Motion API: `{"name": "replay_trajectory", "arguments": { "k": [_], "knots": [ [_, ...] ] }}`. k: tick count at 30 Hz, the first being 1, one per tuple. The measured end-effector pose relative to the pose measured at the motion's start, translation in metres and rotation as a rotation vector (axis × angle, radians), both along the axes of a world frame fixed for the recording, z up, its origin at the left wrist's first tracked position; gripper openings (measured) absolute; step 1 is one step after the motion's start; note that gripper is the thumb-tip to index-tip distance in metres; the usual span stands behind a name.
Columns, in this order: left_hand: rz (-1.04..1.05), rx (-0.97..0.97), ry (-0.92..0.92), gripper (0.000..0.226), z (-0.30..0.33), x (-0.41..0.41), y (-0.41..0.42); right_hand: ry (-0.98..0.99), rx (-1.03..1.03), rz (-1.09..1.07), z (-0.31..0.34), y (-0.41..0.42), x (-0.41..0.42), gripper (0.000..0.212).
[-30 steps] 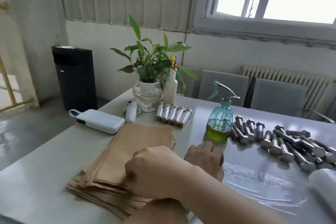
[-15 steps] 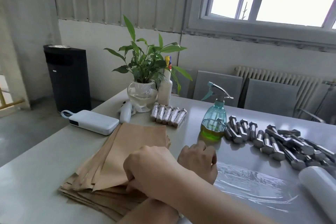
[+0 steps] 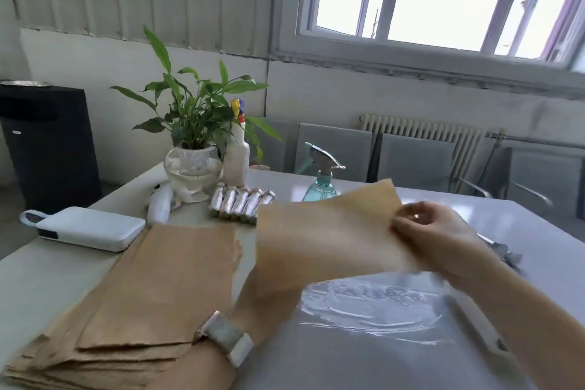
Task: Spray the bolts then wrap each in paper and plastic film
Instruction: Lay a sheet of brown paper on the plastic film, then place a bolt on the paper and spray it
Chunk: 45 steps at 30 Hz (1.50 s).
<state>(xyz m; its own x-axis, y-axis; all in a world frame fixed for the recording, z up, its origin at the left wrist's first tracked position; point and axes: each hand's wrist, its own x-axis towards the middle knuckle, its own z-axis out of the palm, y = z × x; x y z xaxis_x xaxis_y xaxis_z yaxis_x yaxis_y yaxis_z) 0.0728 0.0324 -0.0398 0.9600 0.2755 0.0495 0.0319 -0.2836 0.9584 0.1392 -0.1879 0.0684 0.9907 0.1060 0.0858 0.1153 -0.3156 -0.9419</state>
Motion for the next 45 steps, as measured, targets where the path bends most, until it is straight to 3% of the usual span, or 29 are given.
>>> {"name": "replay_trajectory", "arguments": {
  "k": [2, 4, 6, 8, 11, 13, 16, 19, 22, 27, 31, 35, 40, 45],
  "knots": [
    [0.037, -0.236, -0.107, 0.045, 0.014, 0.001, 0.000, 0.010, -0.081, -0.074, -0.017, -0.031, 0.002, 0.017],
    [0.038, -0.545, -0.065, 0.036, 0.021, 0.005, -0.002, -0.023, -0.218, -0.120, -0.035, -0.050, -0.001, 0.023],
    [0.040, -0.604, 0.031, 0.043, 0.023, 0.007, 0.001, -0.092, -0.350, -0.147, -0.050, -0.059, -0.005, 0.030],
    [0.035, -0.421, 0.025, 0.033, 0.020, 0.004, 0.000, -0.164, -0.438, -0.136, -0.060, -0.061, -0.008, 0.036],
    [-0.004, 0.230, -0.069, 0.028, 0.013, -0.002, -0.006, -0.265, -0.592, -0.067, -0.069, -0.055, -0.011, 0.045],
    [0.006, 0.529, -0.084, 0.023, 0.013, -0.006, -0.008, -0.323, -0.718, -0.028, -0.072, -0.050, -0.014, 0.052],
    [0.045, 0.737, -0.085, 0.016, 0.013, -0.008, -0.008, -0.377, -0.952, -0.021, -0.070, -0.045, -0.020, 0.053],
    [0.052, 0.837, -0.107, 0.010, 0.007, -0.005, -0.007, -0.426, -1.227, -0.016, -0.066, -0.043, -0.024, 0.044],
    [0.072, 0.917, -0.125, 0.012, 0.006, -0.004, -0.006, -0.430, -1.357, 0.019, -0.058, -0.042, -0.017, 0.048],
    [-0.003, 0.851, -0.159, 0.010, 0.008, -0.003, -0.006, -0.509, -1.363, -0.019, -0.018, -0.035, 0.057, 0.029],
    [-0.164, 0.799, -0.247, 0.019, 0.014, -0.002, 0.000, -0.497, -1.273, 0.204, 0.001, -0.015, 0.111, 0.036],
    [-0.298, 0.842, -0.226, 0.032, 0.013, 0.002, 0.004, -0.514, -1.197, 0.417, -0.025, 0.022, 0.121, 0.029],
    [-0.431, 0.882, -0.156, 0.050, 0.013, 0.002, 0.008, -0.547, -1.287, 0.430, -0.047, 0.039, 0.126, 0.027],
    [-0.446, 0.893, -0.130, 0.051, 0.011, 0.000, 0.010, -0.404, -1.145, 0.587, -0.043, 0.033, 0.113, 0.026]
  ]
}}
